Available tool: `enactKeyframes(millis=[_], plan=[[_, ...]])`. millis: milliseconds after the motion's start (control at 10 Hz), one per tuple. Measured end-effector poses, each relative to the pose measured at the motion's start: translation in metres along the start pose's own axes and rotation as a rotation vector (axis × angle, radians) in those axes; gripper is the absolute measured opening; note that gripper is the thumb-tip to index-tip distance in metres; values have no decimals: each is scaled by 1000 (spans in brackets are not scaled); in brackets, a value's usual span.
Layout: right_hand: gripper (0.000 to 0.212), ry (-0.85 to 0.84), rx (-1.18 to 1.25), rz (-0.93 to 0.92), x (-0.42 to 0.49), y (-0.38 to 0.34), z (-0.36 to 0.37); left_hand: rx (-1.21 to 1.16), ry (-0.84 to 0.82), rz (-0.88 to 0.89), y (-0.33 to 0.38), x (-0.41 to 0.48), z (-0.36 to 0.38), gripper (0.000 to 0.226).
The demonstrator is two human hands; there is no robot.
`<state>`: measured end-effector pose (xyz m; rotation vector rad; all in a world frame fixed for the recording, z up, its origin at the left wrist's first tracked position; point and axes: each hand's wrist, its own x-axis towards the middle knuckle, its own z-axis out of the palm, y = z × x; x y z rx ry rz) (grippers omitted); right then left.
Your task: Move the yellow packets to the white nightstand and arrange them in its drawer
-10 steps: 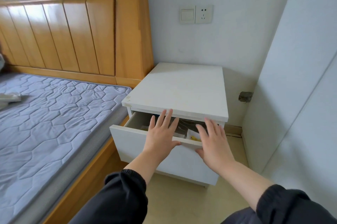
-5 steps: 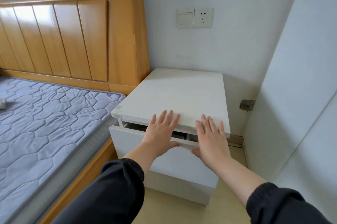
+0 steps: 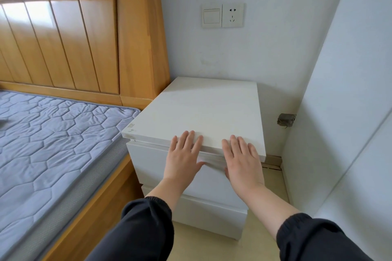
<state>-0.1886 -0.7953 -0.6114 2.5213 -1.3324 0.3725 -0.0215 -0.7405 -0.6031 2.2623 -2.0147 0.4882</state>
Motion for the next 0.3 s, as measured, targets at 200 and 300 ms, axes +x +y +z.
enactKeyframes(millis=[200, 300], plan=[[77, -140, -4, -62, -7, -4, -41, -17, -83, -36, 4, -12, -34, 72], [74, -83, 46, -34, -11, -3, -69, 16, -7, -17, 5, -22, -60, 73]])
